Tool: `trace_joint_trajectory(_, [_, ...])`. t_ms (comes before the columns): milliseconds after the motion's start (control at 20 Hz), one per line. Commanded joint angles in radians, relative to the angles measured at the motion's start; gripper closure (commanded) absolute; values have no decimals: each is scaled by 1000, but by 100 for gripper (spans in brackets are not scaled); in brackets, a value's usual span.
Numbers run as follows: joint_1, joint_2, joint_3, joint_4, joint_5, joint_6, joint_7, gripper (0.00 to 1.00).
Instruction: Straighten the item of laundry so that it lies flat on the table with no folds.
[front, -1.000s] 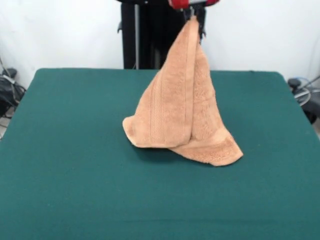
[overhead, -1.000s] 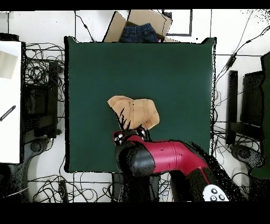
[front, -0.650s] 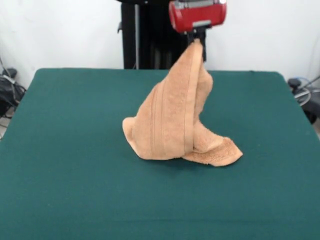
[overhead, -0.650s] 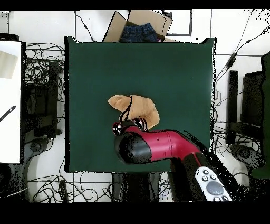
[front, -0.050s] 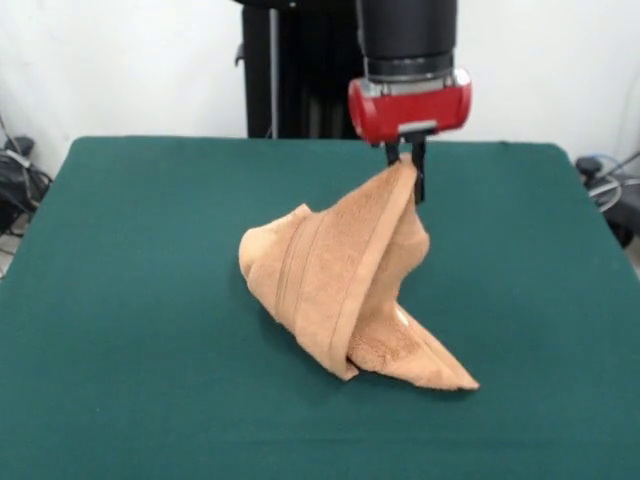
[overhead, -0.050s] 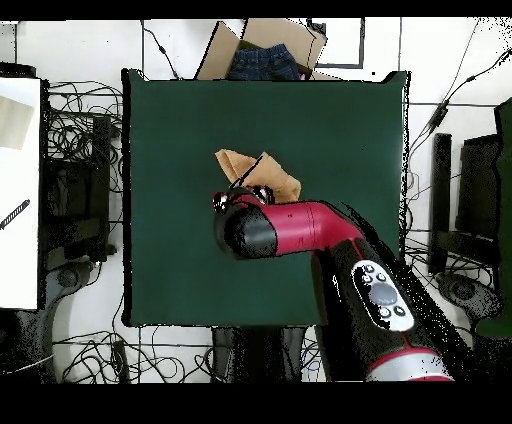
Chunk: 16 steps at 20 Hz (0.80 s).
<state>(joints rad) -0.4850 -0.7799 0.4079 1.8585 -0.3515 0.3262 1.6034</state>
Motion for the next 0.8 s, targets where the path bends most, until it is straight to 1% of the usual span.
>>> trace_joint_trajectory(50, [67,110,-76,-305,32,260,76,100])
trace_joint_trajectory(300, [95,160,-85,-431,19,355,76,100])
trace_joint_trajectory(550, [103,184,-76,-494,17,413,77,100])
trace_joint_trajectory(800, [105,216,-69,-522,14,402,86,100])
